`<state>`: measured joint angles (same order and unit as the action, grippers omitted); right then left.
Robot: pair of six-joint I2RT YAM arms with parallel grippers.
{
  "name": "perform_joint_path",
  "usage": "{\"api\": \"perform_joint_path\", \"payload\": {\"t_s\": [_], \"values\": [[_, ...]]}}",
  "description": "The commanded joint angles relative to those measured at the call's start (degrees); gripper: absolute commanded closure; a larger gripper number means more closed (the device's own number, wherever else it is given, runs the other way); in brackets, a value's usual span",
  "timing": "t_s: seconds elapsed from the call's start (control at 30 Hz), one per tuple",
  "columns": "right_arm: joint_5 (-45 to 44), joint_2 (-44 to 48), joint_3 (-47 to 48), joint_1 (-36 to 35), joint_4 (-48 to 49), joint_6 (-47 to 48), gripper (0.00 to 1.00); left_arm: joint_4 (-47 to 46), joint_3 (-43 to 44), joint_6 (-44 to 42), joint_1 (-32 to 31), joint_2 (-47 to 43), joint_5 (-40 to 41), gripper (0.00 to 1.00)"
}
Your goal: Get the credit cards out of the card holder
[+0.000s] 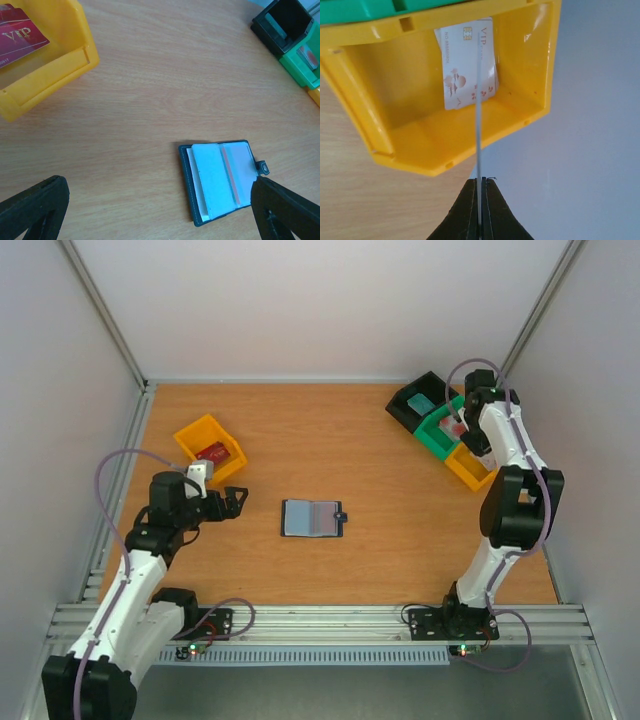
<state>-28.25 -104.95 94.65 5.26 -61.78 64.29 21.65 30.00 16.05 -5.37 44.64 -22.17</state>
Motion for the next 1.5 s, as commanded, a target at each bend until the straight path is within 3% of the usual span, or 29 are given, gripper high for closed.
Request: {"api": "perform_joint_path", "payload": {"t_s": [0.0,0.27,0.9,1.47], "values": [[-3.3,-4.0,-1.0,0.7,8.6,5.3,0.99,-5.7,-1.3,-1.2,0.2,0.3,1.1,0.01],[-8.4,-12.4,3.3,2.7,10.1,7.1,0.99,-6.1,-1.0,-0.8,0.3,1.8,0.9,0.01],[-9.2,-14.5,-2.2,4.4,11.9,10.1,0.99,-7.7,-1.1,0.2,0.8,4.0,0.3,0.01],[-11.7,-18.2,2.2,5.0,11.9,9.8,0.98,-8.2,-1.3,1.0,1.2,4.2,-0.1,0.01]]}}
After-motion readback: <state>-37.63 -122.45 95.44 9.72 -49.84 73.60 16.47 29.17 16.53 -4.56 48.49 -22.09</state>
